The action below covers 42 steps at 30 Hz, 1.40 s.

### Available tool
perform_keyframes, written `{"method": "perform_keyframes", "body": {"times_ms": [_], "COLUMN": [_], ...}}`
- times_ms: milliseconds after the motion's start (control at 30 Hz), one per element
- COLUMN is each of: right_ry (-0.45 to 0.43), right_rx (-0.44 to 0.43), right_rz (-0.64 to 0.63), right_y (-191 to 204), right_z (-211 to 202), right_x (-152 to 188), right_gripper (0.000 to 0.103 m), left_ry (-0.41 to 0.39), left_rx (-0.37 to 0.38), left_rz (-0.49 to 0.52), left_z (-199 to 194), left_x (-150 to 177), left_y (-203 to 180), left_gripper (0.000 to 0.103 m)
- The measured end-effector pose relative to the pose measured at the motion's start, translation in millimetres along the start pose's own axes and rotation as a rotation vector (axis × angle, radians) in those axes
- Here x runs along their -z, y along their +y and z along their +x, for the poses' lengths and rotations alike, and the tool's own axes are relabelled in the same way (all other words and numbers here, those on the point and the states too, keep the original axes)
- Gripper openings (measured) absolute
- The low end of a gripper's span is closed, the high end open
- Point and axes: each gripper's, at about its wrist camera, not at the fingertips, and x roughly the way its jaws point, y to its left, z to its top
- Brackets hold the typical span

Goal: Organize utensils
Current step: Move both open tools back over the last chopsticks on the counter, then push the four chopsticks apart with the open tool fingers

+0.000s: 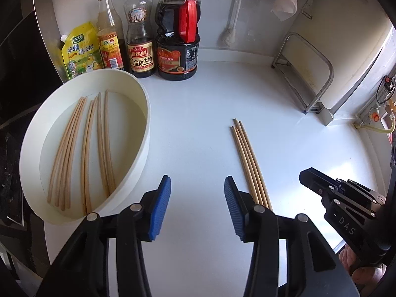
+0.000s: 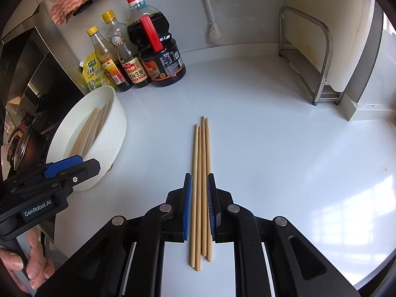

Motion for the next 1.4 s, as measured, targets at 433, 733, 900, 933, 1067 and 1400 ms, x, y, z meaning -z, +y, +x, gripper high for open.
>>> {"method": "perform_keyframes", "body": {"times_ms": [433, 733, 900, 933, 1067, 1400], "right_ry": [0.060, 0.092, 0.110, 0.112, 0.119, 0.128], "right_rx": [0.017, -0.024, -0.027, -0.026, -0.023, -0.006], "right_rz": [-0.041, -0.085, -0.109, -0.113, -0.121, -0.146], "right_y": [-27, -23, -21, -20, -18, -17], "right_z": [35, 56, 64, 65, 68, 74], "right_x": [13, 14, 16, 17, 18, 22], "right_gripper": [0.015, 0.016, 0.016, 0.016, 0.016, 0.016], "left_ry": [0.047, 0.056, 0.057, 0.057, 0.063, 0.074], "left_rx": [-0.013, -0.035, -0.033, -0.031, -0.028, -0.009], "left_rz": [0.002, -0.031, -0.056, -0.059, -0.064, -0.068], "left_z": [39, 49, 51, 51, 54, 60], "left_x": [7, 10, 13, 14, 18, 23], "left_y": [-22, -15, -12, -11, -12, -13], "left_gripper": [0.045, 0.046, 0.048, 0.048, 0.048, 0.052]}}
